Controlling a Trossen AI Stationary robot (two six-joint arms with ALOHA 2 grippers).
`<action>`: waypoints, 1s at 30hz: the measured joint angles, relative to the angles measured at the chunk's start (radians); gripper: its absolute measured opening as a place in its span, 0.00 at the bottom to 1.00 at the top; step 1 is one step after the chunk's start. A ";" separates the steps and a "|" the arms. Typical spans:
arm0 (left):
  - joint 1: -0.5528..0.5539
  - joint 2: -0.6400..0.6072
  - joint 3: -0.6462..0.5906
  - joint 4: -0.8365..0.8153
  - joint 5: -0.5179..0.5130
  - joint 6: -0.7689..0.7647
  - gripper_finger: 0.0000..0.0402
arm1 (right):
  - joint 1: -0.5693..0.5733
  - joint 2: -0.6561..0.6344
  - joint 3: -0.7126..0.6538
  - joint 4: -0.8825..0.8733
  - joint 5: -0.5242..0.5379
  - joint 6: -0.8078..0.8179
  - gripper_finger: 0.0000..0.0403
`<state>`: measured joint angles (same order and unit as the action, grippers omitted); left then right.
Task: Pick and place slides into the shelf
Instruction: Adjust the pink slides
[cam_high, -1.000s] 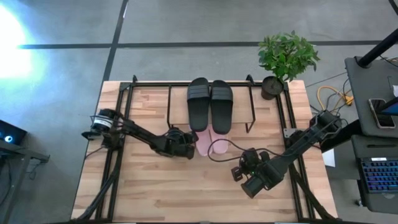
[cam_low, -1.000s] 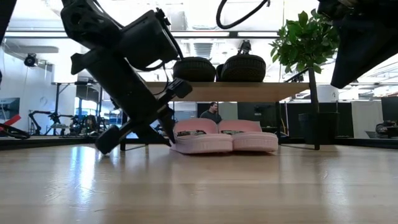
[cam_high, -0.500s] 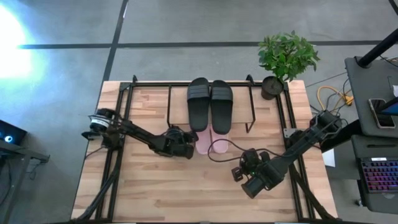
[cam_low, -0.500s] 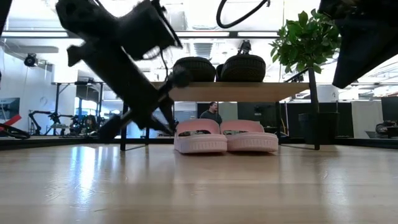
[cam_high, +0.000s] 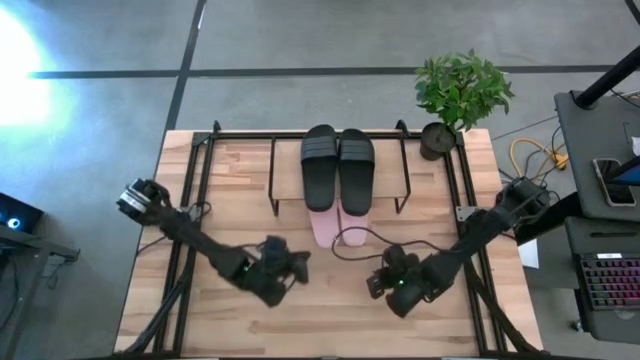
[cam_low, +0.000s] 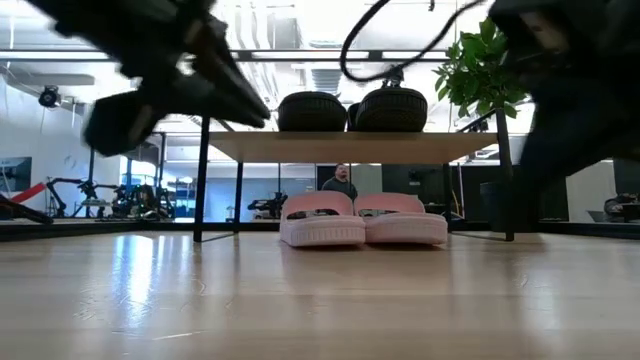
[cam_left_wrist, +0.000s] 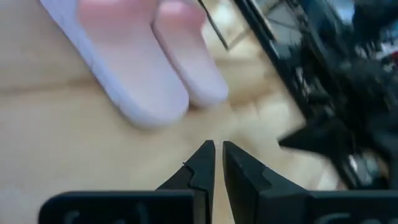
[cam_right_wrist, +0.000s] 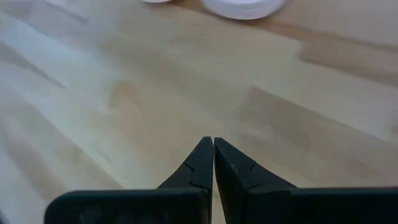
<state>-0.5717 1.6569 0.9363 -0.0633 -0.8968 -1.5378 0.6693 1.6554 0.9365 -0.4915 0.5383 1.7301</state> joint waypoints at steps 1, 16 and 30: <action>-0.018 0.011 0.000 0.003 -0.001 0.000 0.04 | -0.009 0.000 -0.024 0.068 -0.001 -0.023 0.02; -0.085 0.235 0.004 0.189 -0.017 0.087 0.04 | -0.193 0.000 -0.108 0.272 -0.120 -0.401 0.02; -0.083 0.240 0.014 0.212 -0.022 0.317 0.04 | -0.268 0.075 -0.113 0.316 -0.128 -0.558 0.02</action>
<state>-0.6544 1.8973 0.9504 0.1485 -0.9183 -1.2205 0.4014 1.7301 0.8238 -0.1752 0.4103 1.1725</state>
